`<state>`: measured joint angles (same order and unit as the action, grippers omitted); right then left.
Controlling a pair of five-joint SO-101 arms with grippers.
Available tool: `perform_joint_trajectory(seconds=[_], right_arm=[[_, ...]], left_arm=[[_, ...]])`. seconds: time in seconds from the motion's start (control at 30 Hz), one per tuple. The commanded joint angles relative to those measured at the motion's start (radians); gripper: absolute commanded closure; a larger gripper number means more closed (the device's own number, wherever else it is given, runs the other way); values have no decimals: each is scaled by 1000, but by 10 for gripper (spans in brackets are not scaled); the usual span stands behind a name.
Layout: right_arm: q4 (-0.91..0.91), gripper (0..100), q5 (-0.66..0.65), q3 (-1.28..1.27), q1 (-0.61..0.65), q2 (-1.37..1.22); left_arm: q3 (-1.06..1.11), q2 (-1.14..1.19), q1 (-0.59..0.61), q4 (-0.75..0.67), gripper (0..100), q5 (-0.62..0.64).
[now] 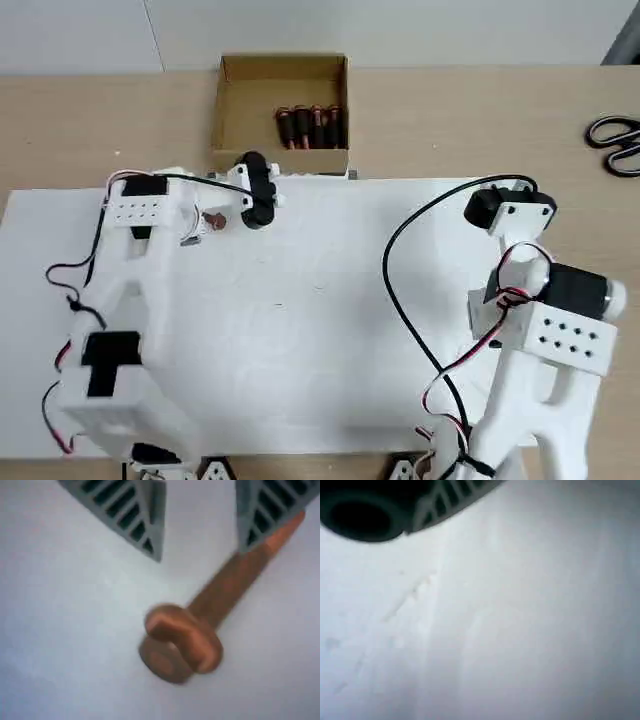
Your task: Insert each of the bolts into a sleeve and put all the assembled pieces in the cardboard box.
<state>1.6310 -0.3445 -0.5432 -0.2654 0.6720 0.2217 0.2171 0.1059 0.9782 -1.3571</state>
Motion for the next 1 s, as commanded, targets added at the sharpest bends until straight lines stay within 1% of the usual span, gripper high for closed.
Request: perform_joint_trajectory(seconds=[0.0,0.23,0.43,0.53,0.6,0.73,0.87,0.97], right_arm=[[-5,995,-5,8,-7,22],[-5,995,-5,8,-7,22],[-5,995,-3,8,-5,22],[-5,995,-3,8,-5,22],[-4,995,-3,8,-5,22],[-4,995,-3,8,-5,22],[-4,995,-3,8,-5,22],[-4,995,-5,8,-8,22]], left_arm=[[-39,18,2,-72,910,-264],[-39,35,-15,-80,910,-264],[-39,112,-14,-176,910,-264],[-39,132,-17,-180,910,-261],[-44,138,-28,-181,910,-229],[-48,135,-48,-167,920,-187],[-51,127,-58,-106,996,-187],[-81,127,-58,-61,994,-187]])
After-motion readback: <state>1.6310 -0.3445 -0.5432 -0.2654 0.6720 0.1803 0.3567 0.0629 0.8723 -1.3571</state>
